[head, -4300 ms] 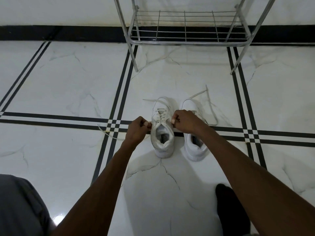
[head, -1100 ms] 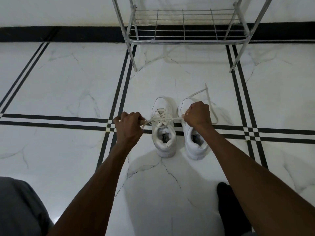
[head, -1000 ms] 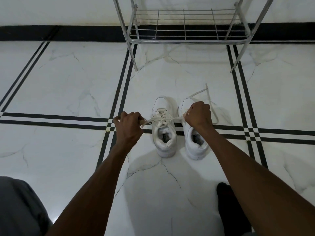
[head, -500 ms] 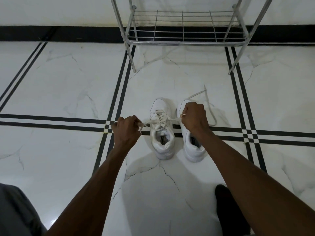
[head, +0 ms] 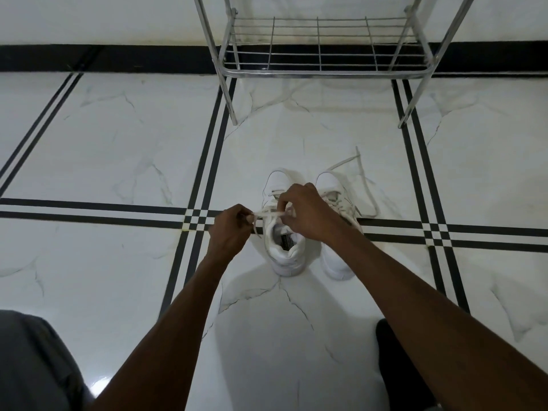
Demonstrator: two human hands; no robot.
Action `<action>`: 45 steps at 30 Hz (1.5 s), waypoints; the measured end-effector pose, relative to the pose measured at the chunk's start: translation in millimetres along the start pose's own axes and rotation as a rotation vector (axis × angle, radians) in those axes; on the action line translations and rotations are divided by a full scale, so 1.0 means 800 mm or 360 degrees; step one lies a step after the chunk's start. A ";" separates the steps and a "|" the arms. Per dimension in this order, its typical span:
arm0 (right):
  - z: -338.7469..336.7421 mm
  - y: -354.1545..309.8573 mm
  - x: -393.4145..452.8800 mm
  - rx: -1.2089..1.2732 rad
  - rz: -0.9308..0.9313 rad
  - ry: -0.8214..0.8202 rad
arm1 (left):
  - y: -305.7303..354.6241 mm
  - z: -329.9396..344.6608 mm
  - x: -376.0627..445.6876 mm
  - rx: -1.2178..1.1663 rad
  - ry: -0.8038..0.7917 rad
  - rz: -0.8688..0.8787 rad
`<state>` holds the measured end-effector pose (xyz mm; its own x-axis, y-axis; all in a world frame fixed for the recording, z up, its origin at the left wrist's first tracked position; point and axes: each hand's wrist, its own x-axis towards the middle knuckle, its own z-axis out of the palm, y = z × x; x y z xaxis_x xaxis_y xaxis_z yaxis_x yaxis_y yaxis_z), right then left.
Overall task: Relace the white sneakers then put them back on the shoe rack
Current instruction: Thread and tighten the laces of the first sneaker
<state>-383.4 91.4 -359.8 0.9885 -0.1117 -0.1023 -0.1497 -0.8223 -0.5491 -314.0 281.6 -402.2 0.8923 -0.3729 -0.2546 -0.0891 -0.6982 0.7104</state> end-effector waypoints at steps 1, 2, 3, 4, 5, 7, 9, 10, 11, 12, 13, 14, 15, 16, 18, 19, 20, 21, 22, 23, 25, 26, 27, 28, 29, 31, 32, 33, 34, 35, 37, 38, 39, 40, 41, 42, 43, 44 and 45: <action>-0.007 0.000 0.002 0.0195 0.0107 0.0039 | 0.000 -0.001 0.000 -0.0024 0.0014 -0.0013; -0.016 0.002 0.004 0.0379 0.0265 0.0107 | 0.000 -0.002 0.000 -0.0048 0.0027 -0.0020; -0.025 0.007 0.007 0.0526 0.0430 0.0200 | 0.001 -0.003 0.000 -0.0056 0.0037 -0.0024; -0.031 0.015 0.011 0.0616 0.0593 0.0283 | 0.001 -0.002 0.001 -0.0052 0.0042 -0.0022; -0.037 0.023 0.015 0.0623 0.0717 0.0337 | 0.001 -0.001 0.001 -0.0034 0.0041 -0.0015; -0.042 0.039 0.023 0.0512 0.0877 0.0333 | 0.006 0.001 0.000 -0.0034 0.0032 0.0015; -0.043 0.049 0.026 0.0465 0.0944 0.0339 | 0.015 0.002 -0.002 -0.0106 0.0007 0.0050; -0.043 0.052 0.026 0.0479 0.0898 0.0361 | 0.018 0.002 -0.002 -0.0148 -0.0013 0.0067; -0.044 0.054 0.024 0.0495 0.0774 0.0349 | 0.022 0.003 -0.002 -0.0177 -0.0042 0.0076; -0.042 0.053 0.022 0.0489 0.0622 0.0259 | 0.022 0.004 0.001 -0.0205 -0.0086 0.0077; -0.039 0.052 0.019 0.0460 0.0468 0.0125 | 0.021 0.005 0.003 -0.0216 -0.0132 0.0078; -0.034 0.051 0.018 0.0407 0.0343 -0.0011 | 0.018 0.008 0.007 -0.0199 -0.0158 0.0086; -0.027 0.050 0.017 0.0348 0.0237 -0.0103 | 0.016 0.010 0.010 -0.0130 -0.0151 0.0097; -0.019 0.050 0.016 0.0280 0.0159 -0.0154 | 0.015 0.011 0.012 -0.0035 -0.0128 0.0126; -0.008 0.049 0.014 0.0177 0.0098 -0.0185 | 0.018 0.013 0.013 0.0256 -0.0011 0.0230; -0.005 0.049 0.013 0.0128 0.0098 -0.0170 | 0.019 0.013 0.012 0.0434 0.0049 0.0277; -0.003 0.049 0.012 0.0085 0.0101 -0.0151 | 0.020 0.013 0.011 0.0602 0.0093 0.0312; -0.002 0.051 0.011 0.0057 0.0080 -0.0137 | 0.021 0.012 0.010 0.0753 0.0123 0.0340; -0.002 0.052 0.008 0.0039 0.0051 -0.0127 | 0.020 0.012 0.009 0.0875 0.0133 0.0367; -0.001 0.054 0.007 0.0038 0.0019 -0.0116 | 0.018 0.011 0.007 0.0972 0.0136 0.0387; 0.001 0.055 0.004 -0.0026 0.0008 -0.0096 | 0.018 0.010 0.005 0.1078 0.0138 0.0423; 0.001 0.054 0.003 -0.0131 0.0001 -0.0069 | 0.021 0.009 0.003 0.1110 0.0140 0.0440; 0.003 0.055 0.005 -0.0263 -0.0015 -0.0041 | 0.024 0.009 0.001 0.1140 0.0147 0.0446; 0.003 0.053 0.006 -0.0398 -0.0015 -0.0033 | 0.026 0.008 -0.001 0.1167 0.0167 0.0456; 0.004 0.051 0.007 -0.0503 -0.0002 -0.0043 | 0.028 0.007 -0.002 0.1193 0.0190 0.0463; 0.005 0.048 0.007 -0.0618 0.0036 -0.0070 | 0.030 0.004 -0.004 0.1224 0.0230 0.0502; 0.006 0.045 0.006 -0.0641 0.0065 -0.0047 | 0.028 0.003 -0.005 0.1230 0.0252 0.0522; 0.007 0.043 0.005 -0.0665 0.0088 -0.0025 | 0.026 0.003 -0.005 0.1236 0.0271 0.0531; 0.006 0.039 0.002 -0.0695 0.0100 -0.0013 | 0.024 0.003 -0.006 0.1240 0.0293 0.0544; 0.007 0.038 0.001 -0.0726 0.0099 -0.0005 | 0.021 0.004 -0.005 0.1248 0.0307 0.0548; 0.010 0.036 0.002 -0.0738 0.0102 0.0020 | 0.018 0.007 -0.002 0.1230 0.0294 0.0519; 0.010 0.035 0.002 -0.0709 0.0083 0.0000 | 0.016 0.008 -0.002 0.1215 0.0290 0.0500; 0.009 0.036 0.005 -0.0732 0.0040 -0.0026 | 0.013 0.009 0.000 0.1185 0.0284 0.0473; 0.007 0.034 0.006 -0.0751 0.0058 -0.0130 | 0.012 0.010 0.002 0.1139 0.0281 0.0451; 0.007 0.032 0.007 -0.0791 0.0083 -0.0231 | 0.008 0.011 0.004 0.1082 0.0295 0.0420; 0.004 0.028 0.008 -0.0759 0.0164 -0.0293 | 0.007 0.011 0.006 0.1024 0.0335 0.0405; 0.002 0.026 0.010 -0.0696 0.0173 -0.0257 | 0.007 0.011 0.007 0.0950 0.0354 0.0382; -0.001 0.022 0.009 -0.0622 0.0220 -0.0224 | 0.008 0.010 0.009 0.0824 0.0325 0.0370; 0.000 0.024 0.010 -0.0583 0.0178 -0.0201 | 0.013 0.007 0.009 0.0647 0.0280 0.0347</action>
<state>-378.1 74.3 -371.0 0.9525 -0.1611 -0.2586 -0.2158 -0.9559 -0.1992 -311.1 268.6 -400.2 0.8917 -0.4525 0.0110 -0.4164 -0.8104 0.4122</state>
